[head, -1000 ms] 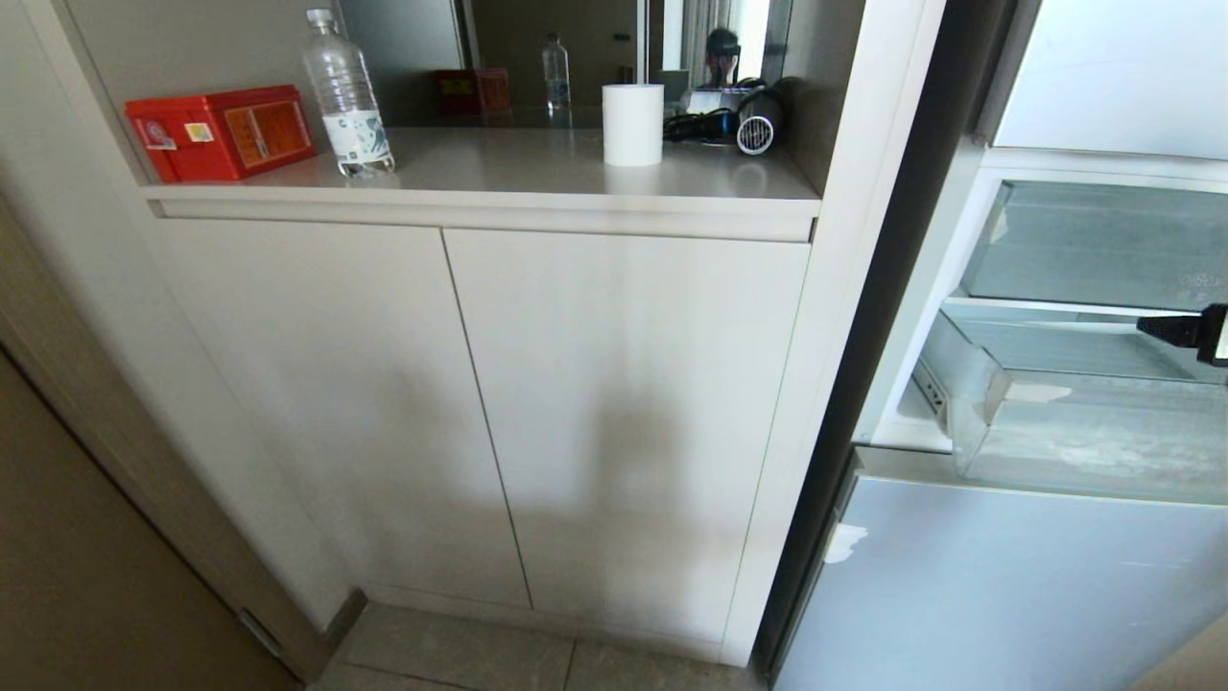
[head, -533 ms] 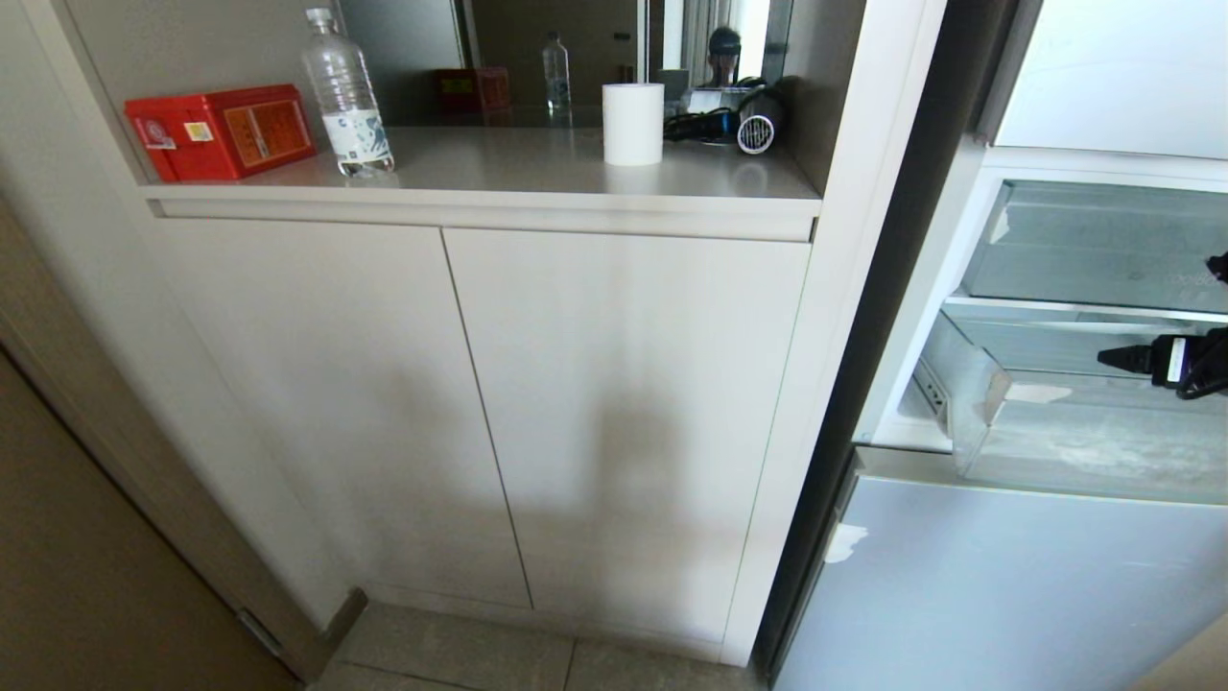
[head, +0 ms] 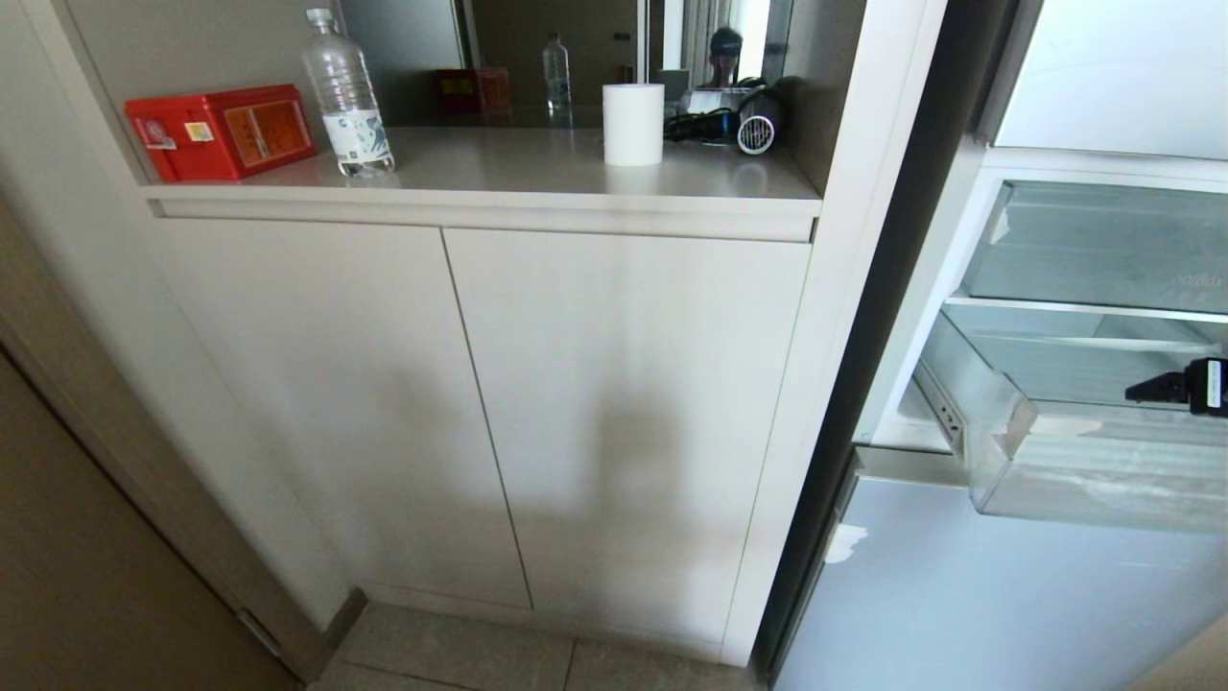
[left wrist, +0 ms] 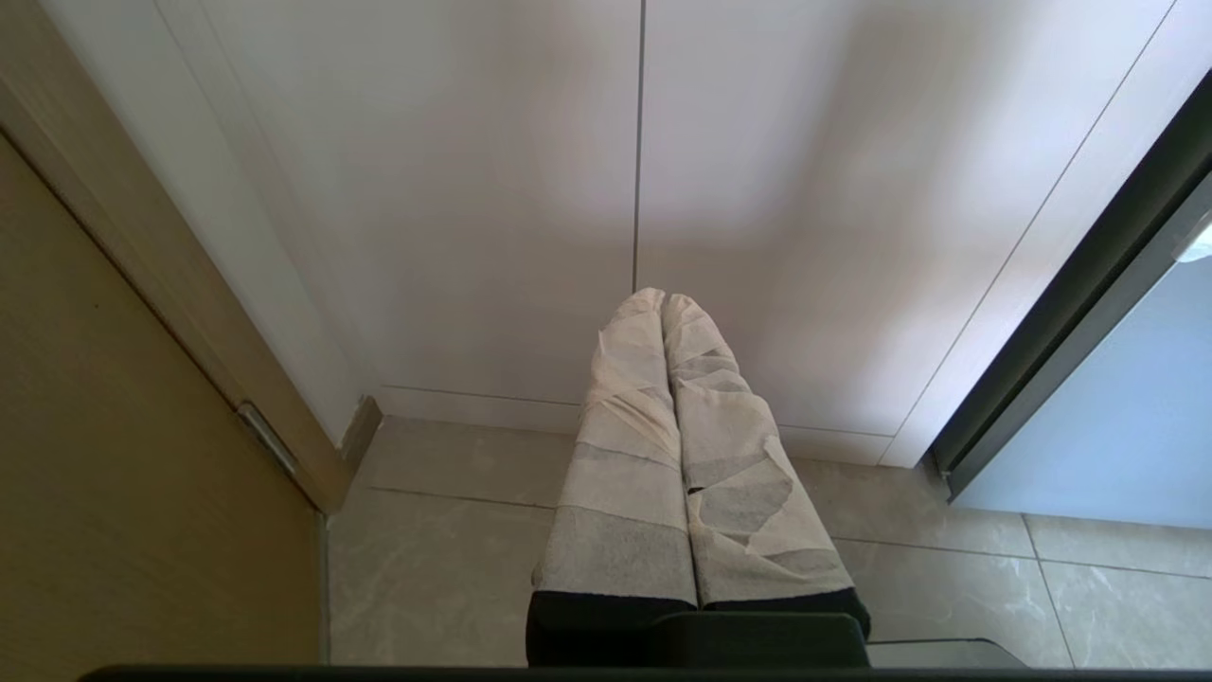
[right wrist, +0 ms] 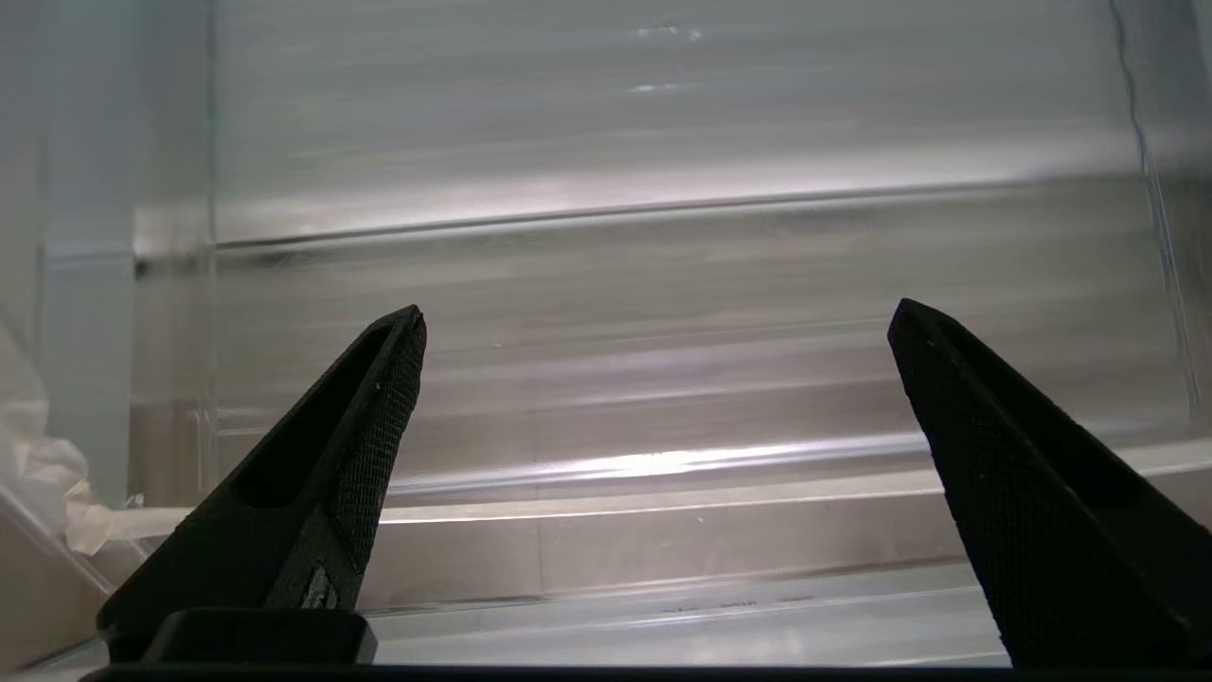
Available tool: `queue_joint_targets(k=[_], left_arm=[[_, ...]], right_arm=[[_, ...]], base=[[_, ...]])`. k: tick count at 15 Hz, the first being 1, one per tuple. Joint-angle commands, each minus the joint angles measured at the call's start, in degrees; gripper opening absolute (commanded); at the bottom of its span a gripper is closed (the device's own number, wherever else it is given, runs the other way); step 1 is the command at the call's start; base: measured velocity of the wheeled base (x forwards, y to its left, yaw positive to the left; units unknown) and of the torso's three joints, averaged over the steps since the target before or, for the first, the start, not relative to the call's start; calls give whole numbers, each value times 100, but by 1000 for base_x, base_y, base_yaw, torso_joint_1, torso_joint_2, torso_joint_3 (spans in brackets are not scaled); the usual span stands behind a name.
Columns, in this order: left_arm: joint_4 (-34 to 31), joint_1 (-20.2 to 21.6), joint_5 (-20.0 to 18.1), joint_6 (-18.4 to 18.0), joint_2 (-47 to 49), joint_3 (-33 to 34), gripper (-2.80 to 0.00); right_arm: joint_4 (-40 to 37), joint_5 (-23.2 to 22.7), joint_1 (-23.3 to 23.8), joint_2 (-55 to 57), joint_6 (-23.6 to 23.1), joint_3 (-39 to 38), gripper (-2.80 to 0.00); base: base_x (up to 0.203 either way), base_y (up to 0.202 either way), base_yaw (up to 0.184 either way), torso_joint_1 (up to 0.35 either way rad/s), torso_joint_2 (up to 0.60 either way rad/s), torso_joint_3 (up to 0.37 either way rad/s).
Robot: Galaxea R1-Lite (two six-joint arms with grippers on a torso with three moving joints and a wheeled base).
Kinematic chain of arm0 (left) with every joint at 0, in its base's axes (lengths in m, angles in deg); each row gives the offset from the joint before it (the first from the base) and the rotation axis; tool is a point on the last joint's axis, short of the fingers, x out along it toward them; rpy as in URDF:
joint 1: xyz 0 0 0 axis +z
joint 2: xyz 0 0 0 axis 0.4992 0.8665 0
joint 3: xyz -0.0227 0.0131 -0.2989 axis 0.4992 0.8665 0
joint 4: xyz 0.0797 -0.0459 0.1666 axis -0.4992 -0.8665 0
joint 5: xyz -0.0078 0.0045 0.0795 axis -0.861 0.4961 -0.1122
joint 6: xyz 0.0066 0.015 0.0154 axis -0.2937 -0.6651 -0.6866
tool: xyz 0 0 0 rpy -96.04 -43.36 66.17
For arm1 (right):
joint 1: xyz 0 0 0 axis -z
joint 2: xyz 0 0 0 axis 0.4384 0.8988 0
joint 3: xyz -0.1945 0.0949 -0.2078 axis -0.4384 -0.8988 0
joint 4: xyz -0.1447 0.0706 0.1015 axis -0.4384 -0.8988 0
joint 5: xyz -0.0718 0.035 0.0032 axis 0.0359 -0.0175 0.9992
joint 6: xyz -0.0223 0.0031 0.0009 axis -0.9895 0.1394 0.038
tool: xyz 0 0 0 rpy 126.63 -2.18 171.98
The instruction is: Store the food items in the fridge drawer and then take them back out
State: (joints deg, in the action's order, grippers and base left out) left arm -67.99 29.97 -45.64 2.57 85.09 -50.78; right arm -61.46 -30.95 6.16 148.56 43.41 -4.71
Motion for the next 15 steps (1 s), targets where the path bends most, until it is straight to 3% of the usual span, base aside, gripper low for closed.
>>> queue_joint_targets(k=[1,4,9,15], left_arm=[[-4,6,4,0,8,1,-280],[-4,0,4,0,8,1,-280],[-4,-2,4,9,8,1,-280],[-4,6,4,0,8,1,-280]], right_arm=[[-148,-11,121,-276,-6,6,0],[-740,-16,279,-637,-21,-26,0],[-809,-55,536,-909,-118,-105,0],[-876,-64,536,-341,-148,200,0]], base=[[0,0,0,0,0,0],[0,0,0,0,0,0],[0,0,0,0,0,0],[0,0,0,0,0,0]])
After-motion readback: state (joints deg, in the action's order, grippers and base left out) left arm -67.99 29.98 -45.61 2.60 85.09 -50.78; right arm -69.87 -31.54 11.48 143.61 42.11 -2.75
